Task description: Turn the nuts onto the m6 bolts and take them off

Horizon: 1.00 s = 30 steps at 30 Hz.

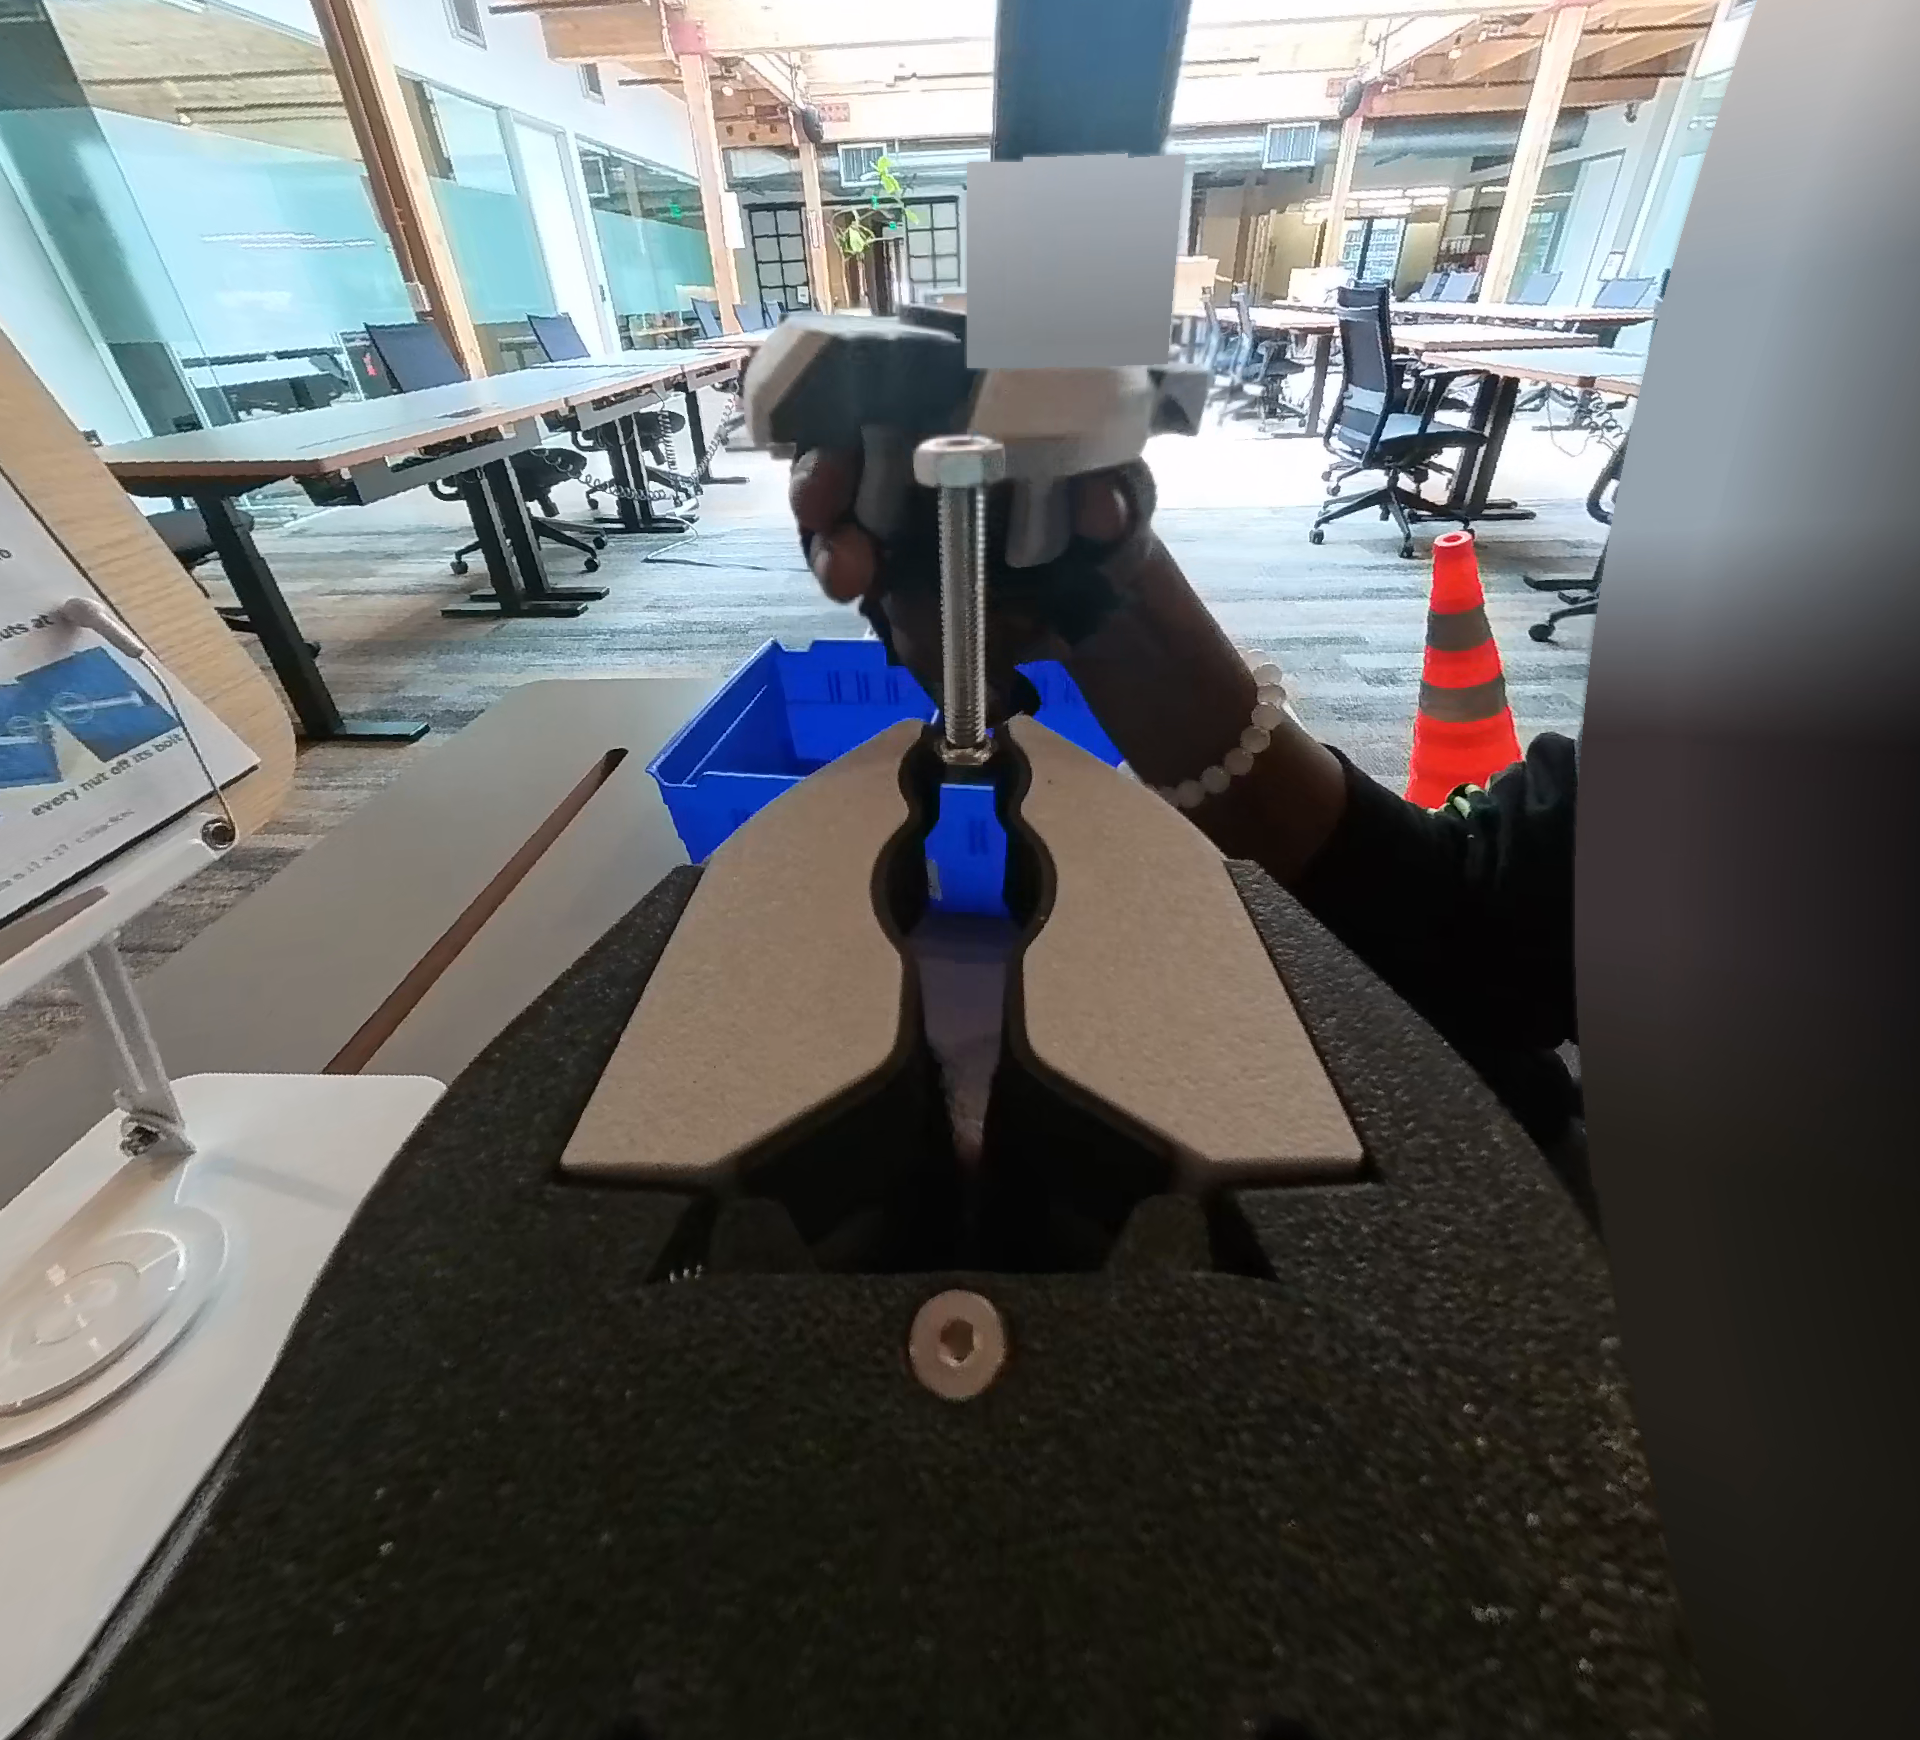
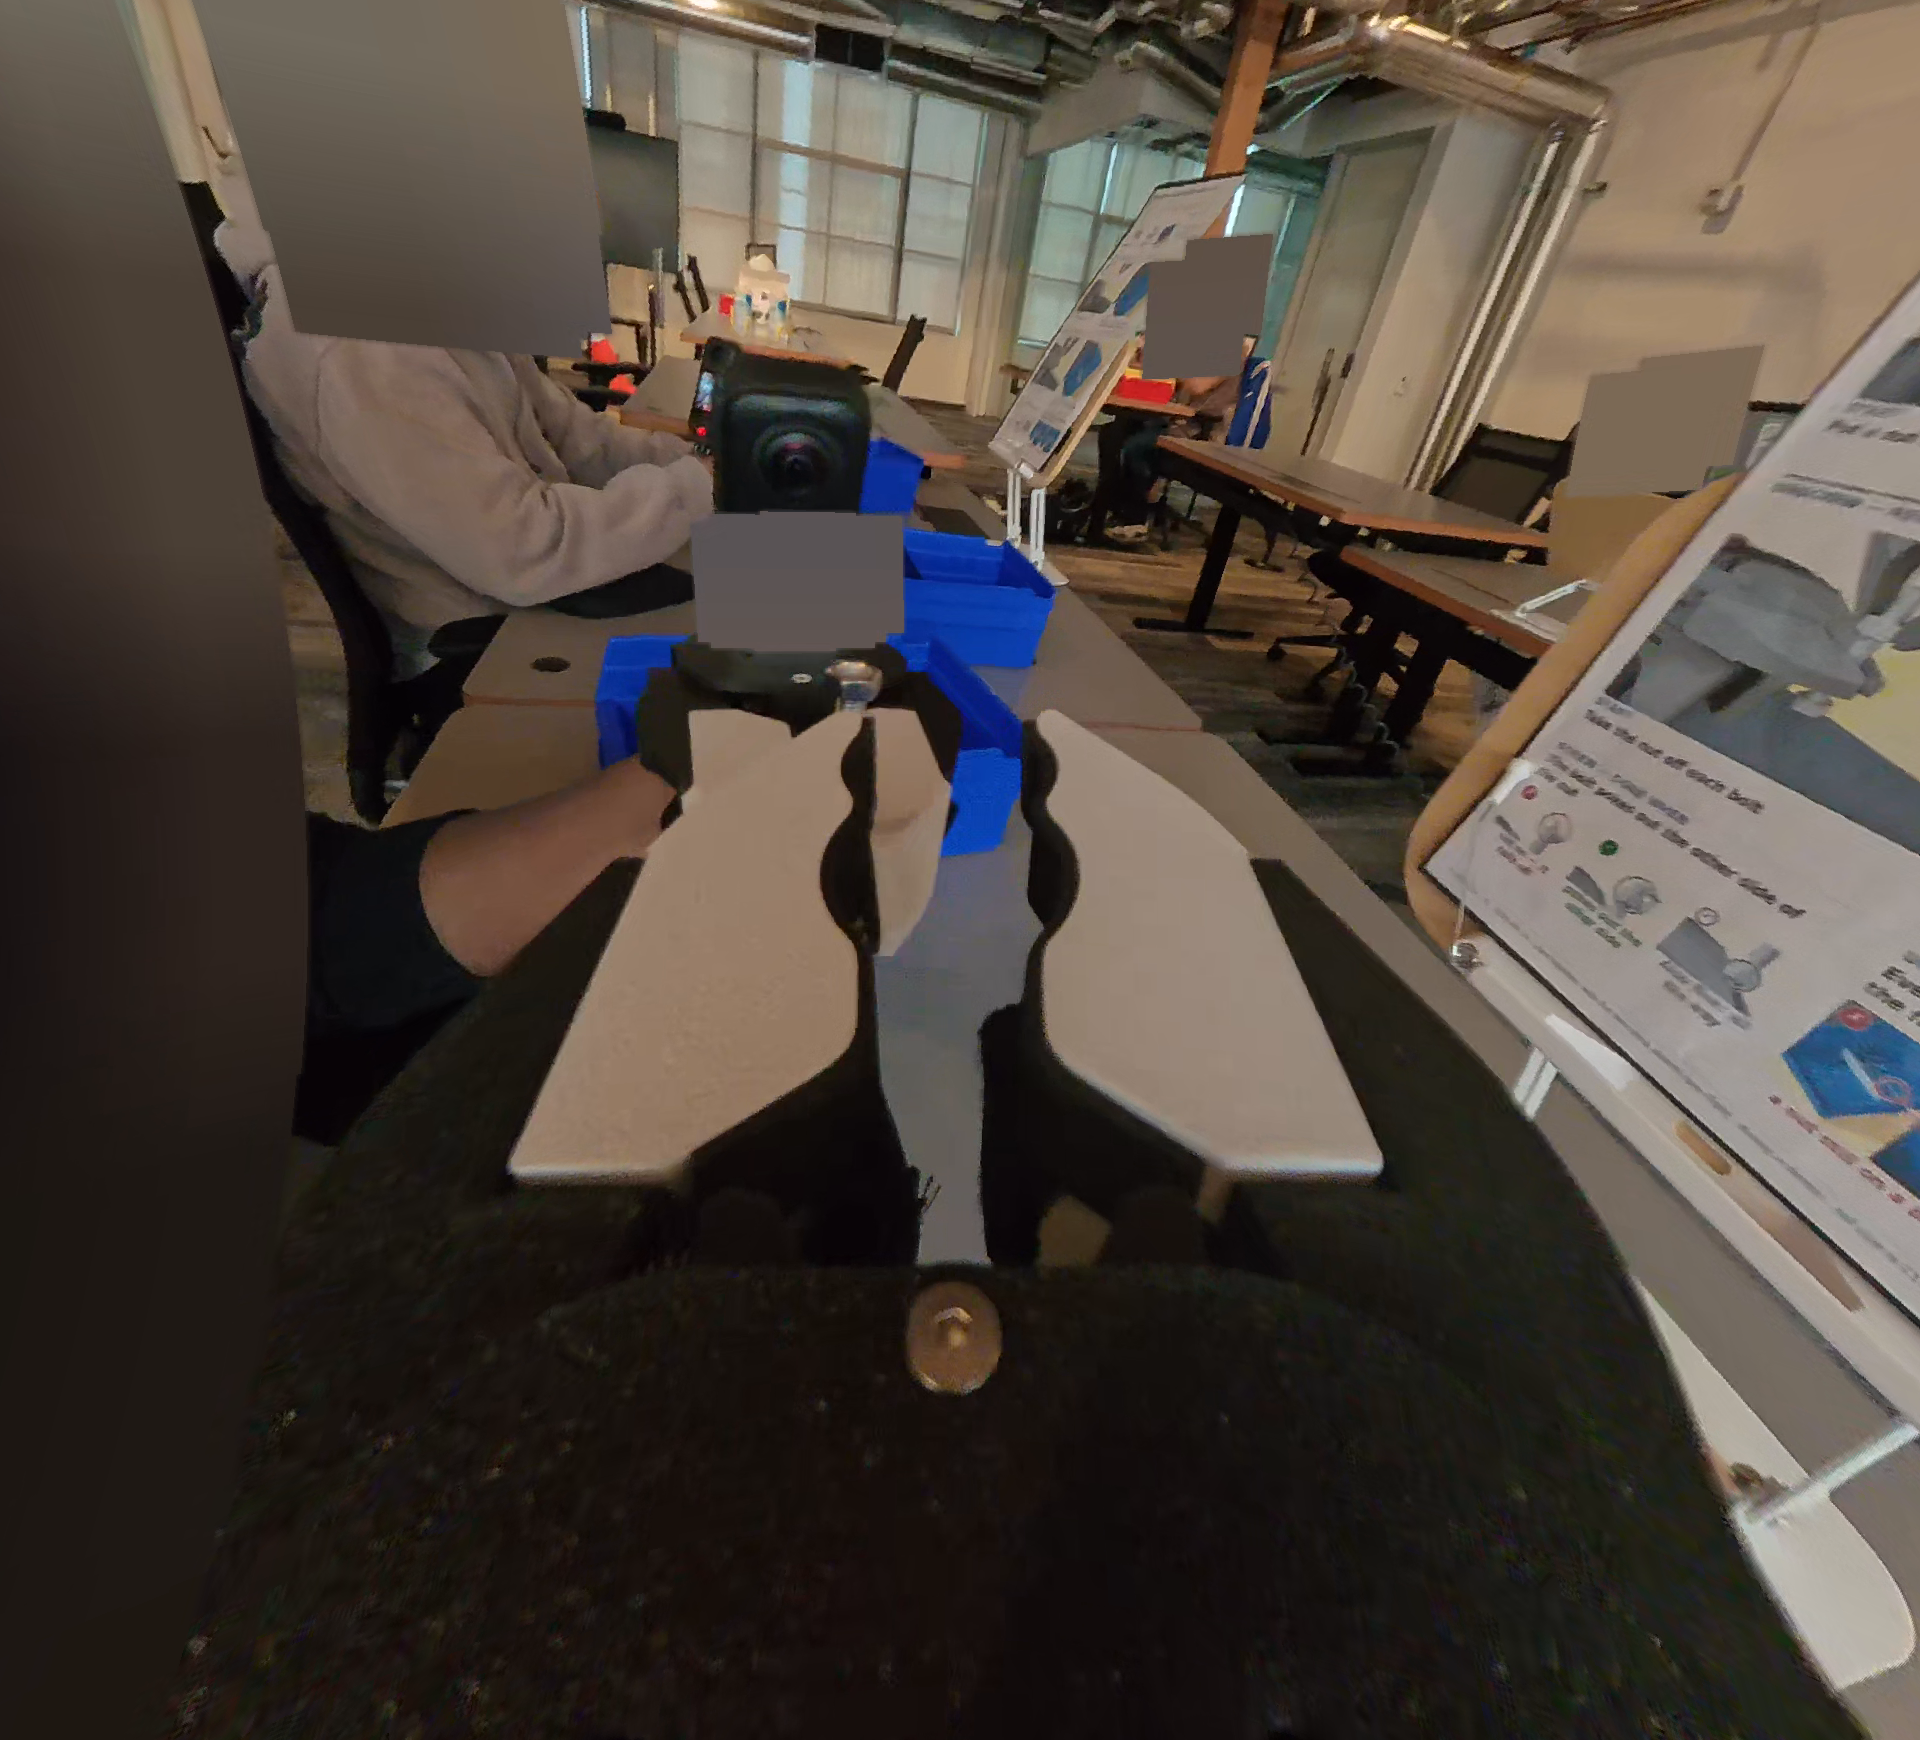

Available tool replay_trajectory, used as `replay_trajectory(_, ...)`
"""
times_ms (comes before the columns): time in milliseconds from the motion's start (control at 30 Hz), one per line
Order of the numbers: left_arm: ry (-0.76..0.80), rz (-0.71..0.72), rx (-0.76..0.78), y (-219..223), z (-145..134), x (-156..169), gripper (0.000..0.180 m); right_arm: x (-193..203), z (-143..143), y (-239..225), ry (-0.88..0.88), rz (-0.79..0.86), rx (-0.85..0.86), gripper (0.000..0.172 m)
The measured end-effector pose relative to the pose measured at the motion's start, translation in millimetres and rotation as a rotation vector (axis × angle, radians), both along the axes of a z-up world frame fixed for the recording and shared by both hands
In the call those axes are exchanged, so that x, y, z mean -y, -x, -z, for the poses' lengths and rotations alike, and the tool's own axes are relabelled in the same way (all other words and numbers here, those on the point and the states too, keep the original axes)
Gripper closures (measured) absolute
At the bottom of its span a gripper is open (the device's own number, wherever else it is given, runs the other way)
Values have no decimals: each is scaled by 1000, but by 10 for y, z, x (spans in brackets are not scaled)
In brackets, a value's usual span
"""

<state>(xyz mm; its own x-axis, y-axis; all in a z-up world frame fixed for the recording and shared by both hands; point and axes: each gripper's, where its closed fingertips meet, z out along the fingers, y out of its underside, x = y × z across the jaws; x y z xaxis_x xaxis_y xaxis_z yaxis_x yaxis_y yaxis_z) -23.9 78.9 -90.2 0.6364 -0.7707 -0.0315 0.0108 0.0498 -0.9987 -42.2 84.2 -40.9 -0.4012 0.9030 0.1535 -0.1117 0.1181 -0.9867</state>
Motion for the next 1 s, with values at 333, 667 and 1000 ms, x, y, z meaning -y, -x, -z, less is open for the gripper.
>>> replay_trajectory(333,-1,5,-7,-109,15,6,171,196,0,22,-27,-39,7,140)
replay_trajectory(667,-22,11,28,-103,-41,46,171,28,-109,-196,-25,-16,-41,140)
replay_trajectory(1000,-15,-8,-10,-288,604,412,171,343,51,-376,-261,-52,97,137)
